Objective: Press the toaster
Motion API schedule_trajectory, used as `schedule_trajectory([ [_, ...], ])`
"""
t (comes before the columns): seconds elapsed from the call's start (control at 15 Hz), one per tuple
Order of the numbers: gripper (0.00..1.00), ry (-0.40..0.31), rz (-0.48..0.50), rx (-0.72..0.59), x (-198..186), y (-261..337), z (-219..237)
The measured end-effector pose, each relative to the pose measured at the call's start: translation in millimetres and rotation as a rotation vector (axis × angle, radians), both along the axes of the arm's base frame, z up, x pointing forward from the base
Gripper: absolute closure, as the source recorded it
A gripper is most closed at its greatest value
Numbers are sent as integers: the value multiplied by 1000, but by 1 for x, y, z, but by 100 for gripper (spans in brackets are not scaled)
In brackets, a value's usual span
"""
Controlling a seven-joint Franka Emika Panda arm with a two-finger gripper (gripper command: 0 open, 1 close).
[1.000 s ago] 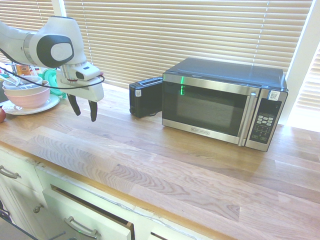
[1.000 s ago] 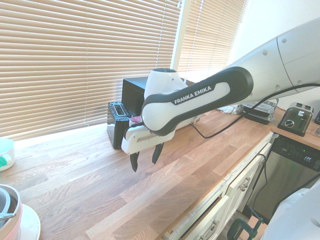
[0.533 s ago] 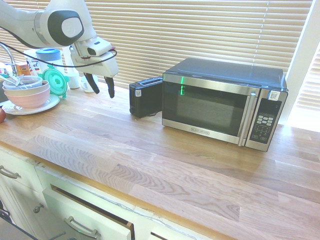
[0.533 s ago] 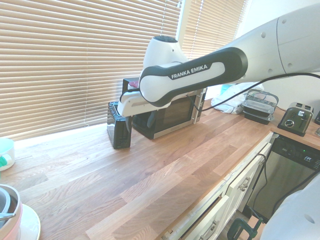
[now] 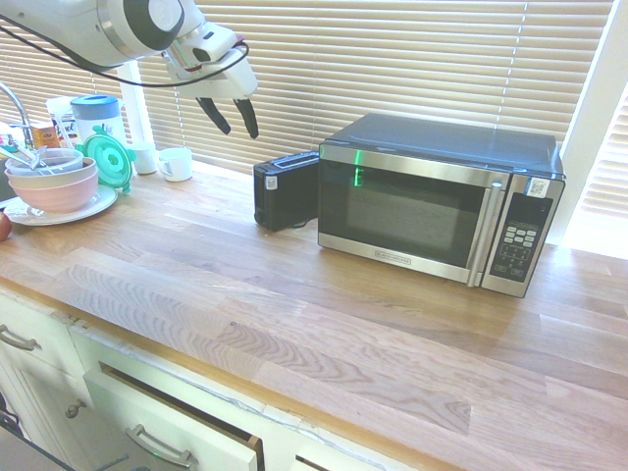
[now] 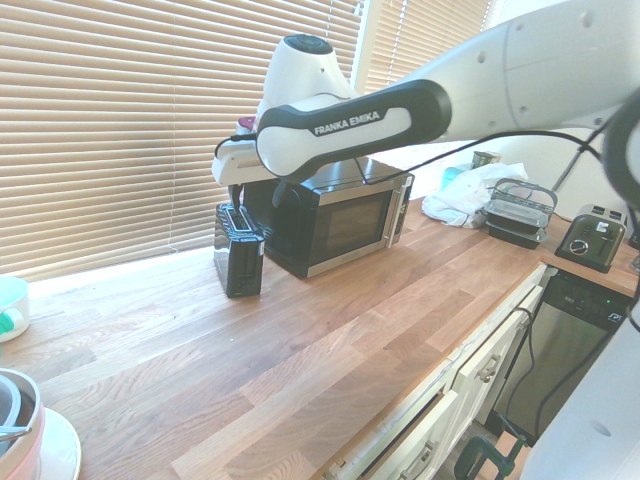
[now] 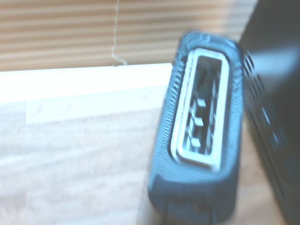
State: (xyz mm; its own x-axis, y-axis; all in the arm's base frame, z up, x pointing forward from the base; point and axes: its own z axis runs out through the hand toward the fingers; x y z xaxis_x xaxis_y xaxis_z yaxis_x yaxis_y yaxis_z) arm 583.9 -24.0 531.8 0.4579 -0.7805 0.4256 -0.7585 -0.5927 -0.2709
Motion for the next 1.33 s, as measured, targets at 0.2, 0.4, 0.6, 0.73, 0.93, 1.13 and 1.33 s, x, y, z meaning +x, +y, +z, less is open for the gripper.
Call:
schedule_trajectory([
  [0.2,0,18,10,6,27,3,-16],
  [0.4,100,16,23,9,29,11,-16],
  [0.6,100,5,28,12,29,14,-16],
  [0.73,100,6,24,12,29,11,-17],
  [0.93,100,7,8,18,28,2,-22],
  [1.13,100,9,2,21,26,-4,-27],
  [1.33,100,13,7,23,26,-4,-37],
])
